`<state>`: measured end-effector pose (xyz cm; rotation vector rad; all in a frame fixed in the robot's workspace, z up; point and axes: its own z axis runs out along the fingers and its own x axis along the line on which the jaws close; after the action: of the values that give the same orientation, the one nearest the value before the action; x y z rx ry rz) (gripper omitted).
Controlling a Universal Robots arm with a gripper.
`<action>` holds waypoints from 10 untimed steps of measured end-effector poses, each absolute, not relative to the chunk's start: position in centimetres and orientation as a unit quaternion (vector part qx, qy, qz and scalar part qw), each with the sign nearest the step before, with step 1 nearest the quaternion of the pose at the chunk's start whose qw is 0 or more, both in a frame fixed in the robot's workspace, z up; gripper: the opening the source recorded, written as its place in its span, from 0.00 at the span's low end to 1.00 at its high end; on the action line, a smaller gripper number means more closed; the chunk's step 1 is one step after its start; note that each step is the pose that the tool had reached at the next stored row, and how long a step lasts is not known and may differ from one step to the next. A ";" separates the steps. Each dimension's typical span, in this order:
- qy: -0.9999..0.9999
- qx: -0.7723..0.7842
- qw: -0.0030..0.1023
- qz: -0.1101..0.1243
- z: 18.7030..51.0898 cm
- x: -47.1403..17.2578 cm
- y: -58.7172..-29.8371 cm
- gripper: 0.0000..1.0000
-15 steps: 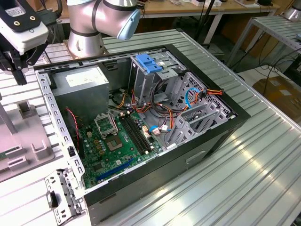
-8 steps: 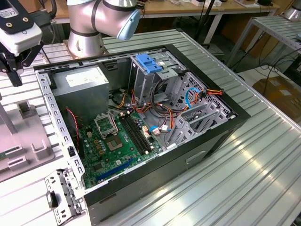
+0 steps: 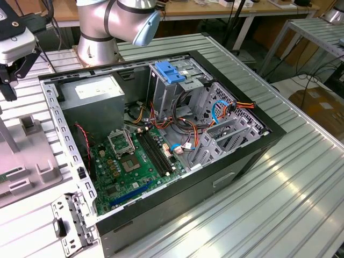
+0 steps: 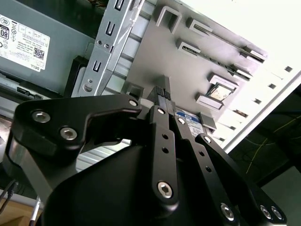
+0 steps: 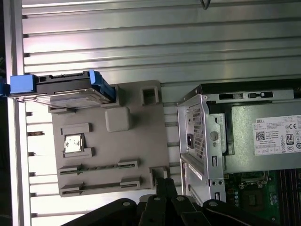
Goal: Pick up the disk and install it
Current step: 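Reach for the disk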
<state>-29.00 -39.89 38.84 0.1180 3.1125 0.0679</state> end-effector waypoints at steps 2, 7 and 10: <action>0.999 0.038 0.013 0.022 38.8 -29.5 -39.9 0.11; 0.999 0.038 0.013 0.022 38.8 -30.1 -39.9 0.11; 0.999 0.038 0.013 0.022 38.7 -30.5 -39.9 0.11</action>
<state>-30.46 -39.90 38.74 0.1179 3.1125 0.0678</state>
